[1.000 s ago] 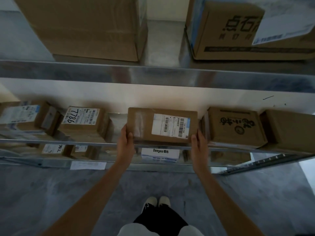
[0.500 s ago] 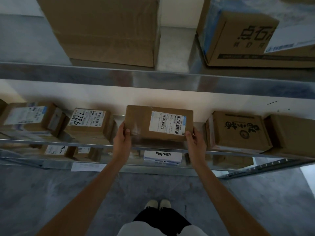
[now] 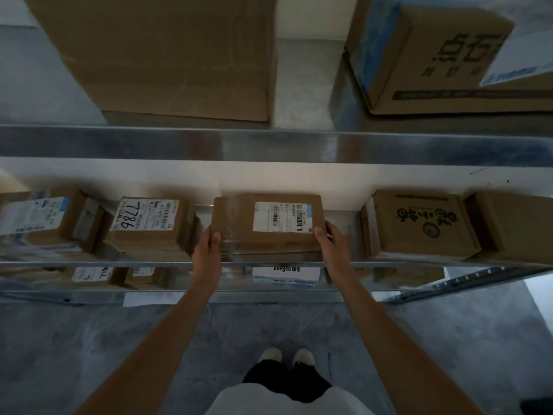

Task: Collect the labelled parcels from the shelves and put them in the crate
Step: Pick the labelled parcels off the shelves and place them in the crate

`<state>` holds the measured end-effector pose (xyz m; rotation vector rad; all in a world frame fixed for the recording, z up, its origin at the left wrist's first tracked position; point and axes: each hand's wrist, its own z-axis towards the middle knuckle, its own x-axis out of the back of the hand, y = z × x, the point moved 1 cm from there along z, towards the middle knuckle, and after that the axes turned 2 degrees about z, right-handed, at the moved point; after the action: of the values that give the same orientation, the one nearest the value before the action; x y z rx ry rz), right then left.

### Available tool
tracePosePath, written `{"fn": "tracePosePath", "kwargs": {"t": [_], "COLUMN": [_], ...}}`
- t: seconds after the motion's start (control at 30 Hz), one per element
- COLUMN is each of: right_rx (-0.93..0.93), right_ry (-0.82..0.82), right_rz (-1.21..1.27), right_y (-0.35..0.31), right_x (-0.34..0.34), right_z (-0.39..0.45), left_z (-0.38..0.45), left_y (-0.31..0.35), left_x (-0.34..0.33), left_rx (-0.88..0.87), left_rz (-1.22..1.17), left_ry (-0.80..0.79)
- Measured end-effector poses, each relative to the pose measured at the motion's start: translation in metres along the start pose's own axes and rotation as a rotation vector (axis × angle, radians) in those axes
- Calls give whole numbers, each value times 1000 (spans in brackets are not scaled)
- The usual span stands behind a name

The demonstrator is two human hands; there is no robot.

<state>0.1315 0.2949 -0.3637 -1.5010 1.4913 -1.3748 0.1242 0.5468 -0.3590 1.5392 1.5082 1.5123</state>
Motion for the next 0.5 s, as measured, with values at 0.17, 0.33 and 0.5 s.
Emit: {"fn": "tracePosePath", "kwargs": {"t": [0.17, 0.33, 0.5], "right_rx": [-29, 58, 421], "right_ry": [11, 17, 191], "right_rz": [-21, -165, -262], "right_y": [-2, -28, -44], "right_x": [0, 27, 120], "right_z": [1, -7, -16], "left_z": [-1, 1, -38], "left_y": [-2, 14, 95], "left_x": [-4, -9, -66], "left_rx": [-9, -168, -555], "left_rz": [20, 179, 188], "left_ry": [4, 193, 191]}}
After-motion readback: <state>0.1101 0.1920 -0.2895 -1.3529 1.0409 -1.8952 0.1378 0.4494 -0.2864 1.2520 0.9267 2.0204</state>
